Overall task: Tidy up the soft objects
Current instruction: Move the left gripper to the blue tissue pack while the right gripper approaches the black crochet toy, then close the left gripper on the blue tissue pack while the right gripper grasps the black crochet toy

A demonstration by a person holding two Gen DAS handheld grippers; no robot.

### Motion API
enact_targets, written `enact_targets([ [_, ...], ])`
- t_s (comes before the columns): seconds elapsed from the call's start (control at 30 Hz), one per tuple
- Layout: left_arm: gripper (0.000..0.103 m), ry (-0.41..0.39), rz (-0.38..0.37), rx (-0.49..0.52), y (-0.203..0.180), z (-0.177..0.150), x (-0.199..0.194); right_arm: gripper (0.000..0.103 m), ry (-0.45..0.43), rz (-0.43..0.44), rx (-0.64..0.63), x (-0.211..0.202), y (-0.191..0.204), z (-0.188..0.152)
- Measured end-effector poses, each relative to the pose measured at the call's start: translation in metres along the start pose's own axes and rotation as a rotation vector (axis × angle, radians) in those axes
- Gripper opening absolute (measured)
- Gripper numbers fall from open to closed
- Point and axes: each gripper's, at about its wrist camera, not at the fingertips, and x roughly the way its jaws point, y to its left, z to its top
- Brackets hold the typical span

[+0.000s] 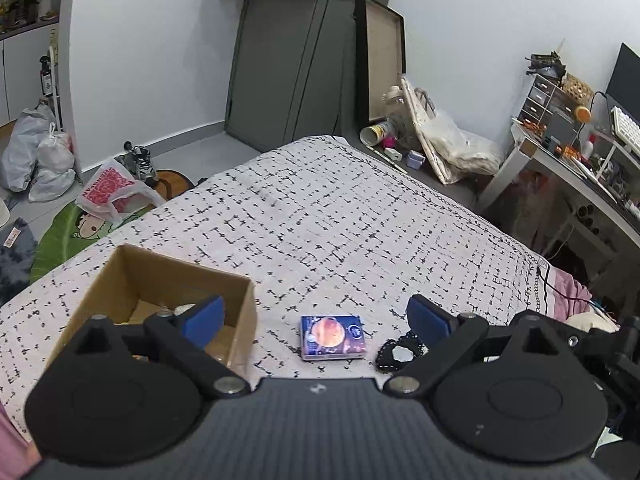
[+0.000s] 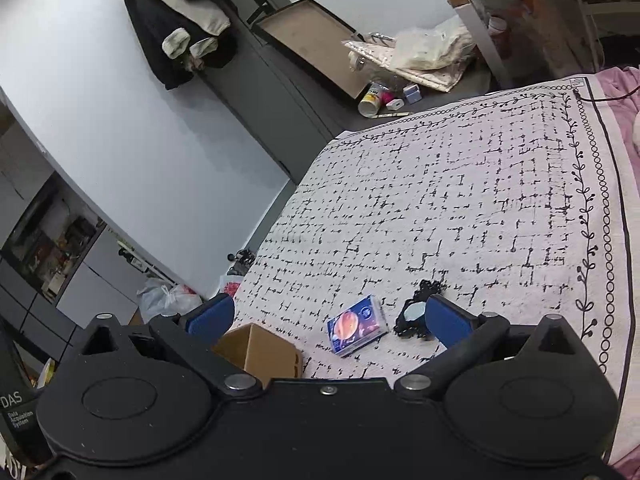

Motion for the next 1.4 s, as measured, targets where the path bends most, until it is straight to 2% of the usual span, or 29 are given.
enact_targets([
  [0.2,0.097,0.020,0.024,-0.035,-0.008,0.002,0.013,0.103,0.009,-0.006,0.045,0.004,-0.016,0.004],
  [0.4,0.097,0.054,0.044,-0.043,-0.013,0.001,0.029,0.103,0.058,0.002,0.084,0.016,-0.027,0.005],
  [0.6,0.096,0.107,0.036,-0.066,-0.019,-0.005,0.054,0.102,0.093,-0.066,0.202,0.028,-0.053,0.005],
  [0.77,0.095,0.152,0.028,-0.070,-0.026,-0.011,0.077,0.102,0.109,-0.081,0.274,0.036,-0.070,0.000],
  [1.03,0.095,0.219,0.046,-0.064,-0.035,-0.017,0.115,0.092,0.140,-0.077,0.379,0.068,-0.086,-0.003],
  [1.4,0.095,0.336,0.138,-0.077,-0.029,-0.033,0.177,0.085,0.206,-0.110,0.464,0.117,-0.108,-0.011],
])
